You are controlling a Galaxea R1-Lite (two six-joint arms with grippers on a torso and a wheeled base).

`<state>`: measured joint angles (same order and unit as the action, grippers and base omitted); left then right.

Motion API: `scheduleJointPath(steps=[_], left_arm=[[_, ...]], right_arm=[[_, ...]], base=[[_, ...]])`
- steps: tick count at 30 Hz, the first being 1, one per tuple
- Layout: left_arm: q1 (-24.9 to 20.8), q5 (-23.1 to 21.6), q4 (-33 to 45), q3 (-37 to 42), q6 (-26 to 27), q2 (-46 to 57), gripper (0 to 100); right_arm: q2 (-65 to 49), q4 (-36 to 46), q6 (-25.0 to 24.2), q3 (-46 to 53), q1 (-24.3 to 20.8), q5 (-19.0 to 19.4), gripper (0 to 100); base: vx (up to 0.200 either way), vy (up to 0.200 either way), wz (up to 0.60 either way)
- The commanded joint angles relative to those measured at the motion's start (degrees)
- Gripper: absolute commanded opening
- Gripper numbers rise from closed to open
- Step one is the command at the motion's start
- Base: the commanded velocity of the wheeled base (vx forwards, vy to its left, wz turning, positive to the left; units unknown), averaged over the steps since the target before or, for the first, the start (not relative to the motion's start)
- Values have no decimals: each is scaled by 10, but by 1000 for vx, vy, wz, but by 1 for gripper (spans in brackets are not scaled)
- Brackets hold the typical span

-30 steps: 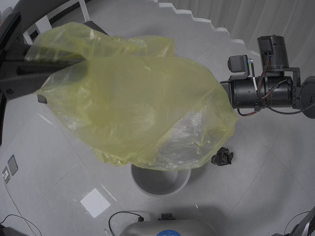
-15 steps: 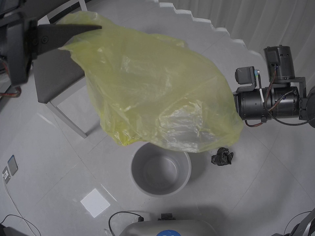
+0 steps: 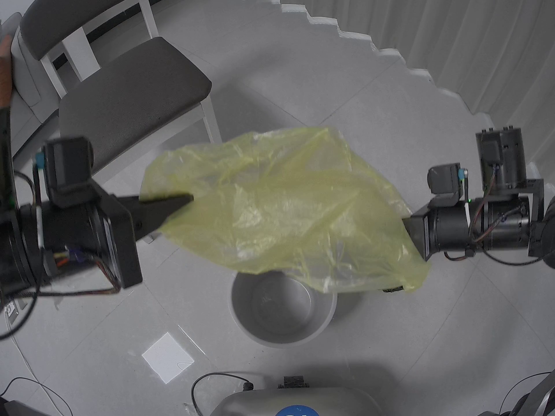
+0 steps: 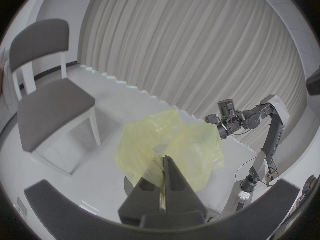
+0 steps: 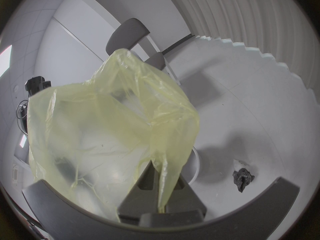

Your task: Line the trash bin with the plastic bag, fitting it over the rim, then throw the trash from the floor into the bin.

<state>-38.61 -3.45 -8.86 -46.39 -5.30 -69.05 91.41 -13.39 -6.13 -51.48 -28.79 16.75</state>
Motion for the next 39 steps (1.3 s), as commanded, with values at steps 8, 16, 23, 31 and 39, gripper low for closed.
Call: scheduleJointPath(steps=[8,16,23,31,39], left_arm=[[8,8,-52,104,-77,-67,0],[20,9,-231,166,-97,-153,0],[22,5,-310,199,-97,-224,0],[50,2,-377,205,-121,-299,0],[106,-31,-585,226,-114,-395,0]], right_arm=[[131,-137,1,95,17,-50,0],[187,-210,5,113,37,-49,0],[264,-270,9,103,52,-46,0],[326,-332,23,84,71,-42,0],[329,-350,24,70,74,-19,0]], base=[[0,0,0],[0,0,0],[0,0,0],[0,0,0],[0,0,0]])
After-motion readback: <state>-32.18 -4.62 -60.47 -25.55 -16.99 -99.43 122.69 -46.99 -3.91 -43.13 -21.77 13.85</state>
